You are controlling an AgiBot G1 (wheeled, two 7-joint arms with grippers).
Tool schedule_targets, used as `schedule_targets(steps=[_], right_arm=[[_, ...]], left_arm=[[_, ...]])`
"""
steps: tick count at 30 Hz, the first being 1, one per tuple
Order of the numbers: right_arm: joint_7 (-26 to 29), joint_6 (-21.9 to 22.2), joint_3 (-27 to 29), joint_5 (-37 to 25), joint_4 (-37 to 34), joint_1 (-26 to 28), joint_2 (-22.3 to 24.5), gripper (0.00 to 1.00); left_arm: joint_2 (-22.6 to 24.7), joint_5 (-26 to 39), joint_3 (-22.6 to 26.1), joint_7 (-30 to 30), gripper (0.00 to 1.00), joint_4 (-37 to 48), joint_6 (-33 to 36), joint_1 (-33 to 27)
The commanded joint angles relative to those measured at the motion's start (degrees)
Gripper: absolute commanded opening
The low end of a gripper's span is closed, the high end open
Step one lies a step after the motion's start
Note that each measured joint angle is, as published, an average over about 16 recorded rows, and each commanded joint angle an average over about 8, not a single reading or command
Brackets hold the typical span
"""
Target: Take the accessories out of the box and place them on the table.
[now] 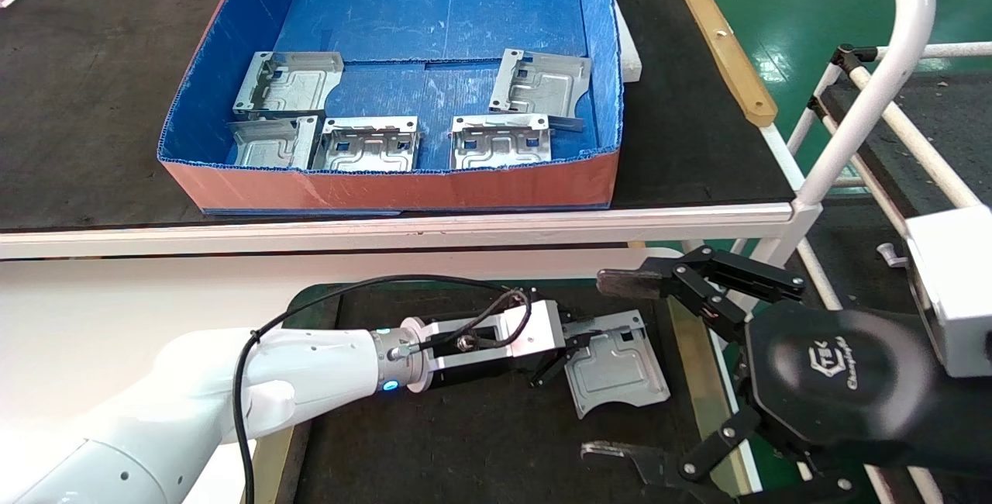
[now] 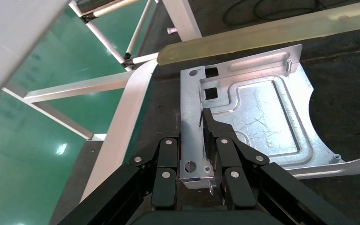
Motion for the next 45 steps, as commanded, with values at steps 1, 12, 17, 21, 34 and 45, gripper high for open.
schedule_targets(steps=[1, 12, 17, 21, 34, 45], right_arm=[[0.0, 0.0, 0.0, 0.0, 0.0, 0.0, 0.0, 1.00], [0.0, 0.0, 0.0, 0.0, 0.0, 0.0, 0.0, 1.00], [0.0, 0.0, 0.0, 0.0, 0.0, 0.0, 0.0, 1.00], [0.0, 0.0, 0.0, 0.0, 0.0, 0.0, 0.0, 1.00], [0.0, 0.0, 0.0, 0.0, 0.0, 0.0, 0.0, 1.00], [0.0, 0.0, 0.0, 0.0, 0.0, 0.0, 0.0, 1.00]], left_arm=[[0.0, -0.9, 1.0, 0.0, 0.00, 0.2, -0.1, -0.4], [-0.1, -4.6, 5.1, 0.0, 0.31, 1.4, 2.1, -1.9], [-0.1, -5.4, 5.8, -0.1, 0.93, 1.6, 2.6, -2.1], [-0.1, -5.3, 5.7, -0.1, 1.00, 1.6, 2.6, -2.1], [-0.1, -4.8, 5.2, 0.0, 1.00, 1.5, 2.3, -2.0], [-0.9, -4.8, 4.3, -1.0, 1.00, 0.4, 2.9, -1.6]])
